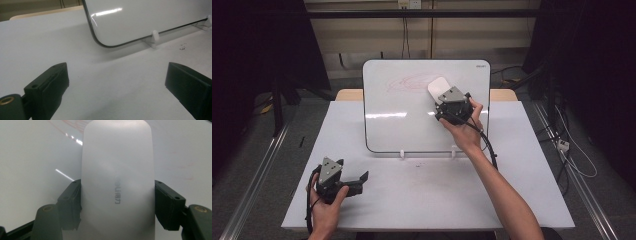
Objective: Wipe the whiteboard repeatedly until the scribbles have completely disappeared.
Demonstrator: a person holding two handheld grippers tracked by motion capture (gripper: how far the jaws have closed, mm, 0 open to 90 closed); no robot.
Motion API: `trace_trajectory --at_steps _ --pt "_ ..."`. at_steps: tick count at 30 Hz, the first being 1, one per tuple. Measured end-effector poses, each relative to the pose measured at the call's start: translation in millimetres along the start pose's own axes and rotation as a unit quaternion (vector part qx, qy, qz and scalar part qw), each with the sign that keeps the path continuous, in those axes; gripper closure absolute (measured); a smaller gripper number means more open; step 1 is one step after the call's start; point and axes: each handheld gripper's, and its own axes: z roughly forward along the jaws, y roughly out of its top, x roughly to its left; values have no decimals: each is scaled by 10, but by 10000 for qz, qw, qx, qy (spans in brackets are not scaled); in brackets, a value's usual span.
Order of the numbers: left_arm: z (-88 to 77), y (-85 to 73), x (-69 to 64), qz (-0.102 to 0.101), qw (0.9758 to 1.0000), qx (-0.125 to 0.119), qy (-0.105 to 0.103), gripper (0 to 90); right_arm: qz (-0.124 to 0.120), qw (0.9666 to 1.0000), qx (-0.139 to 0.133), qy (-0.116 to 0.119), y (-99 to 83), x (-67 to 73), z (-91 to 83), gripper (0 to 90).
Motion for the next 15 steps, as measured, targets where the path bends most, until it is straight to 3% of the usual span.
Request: trace_trajectory --at_steps 5,10,13,15 --pt "-6 -1 6 2 10000 -6 2 50 -109 9999 -1 113 -4 127 5 315" --pt "-9 -1 4 1 10000 -13 -4 50 -430 9987 -11 258 -9 315 10 315" --pt "-6 -7 0 23 10000 14 -15 50 -302 9988 -38 386 -9 266 14 315" --pt "1 -3 -3 19 10000 11 -34 50 -309 9990 -37 336 5 243 19 315"
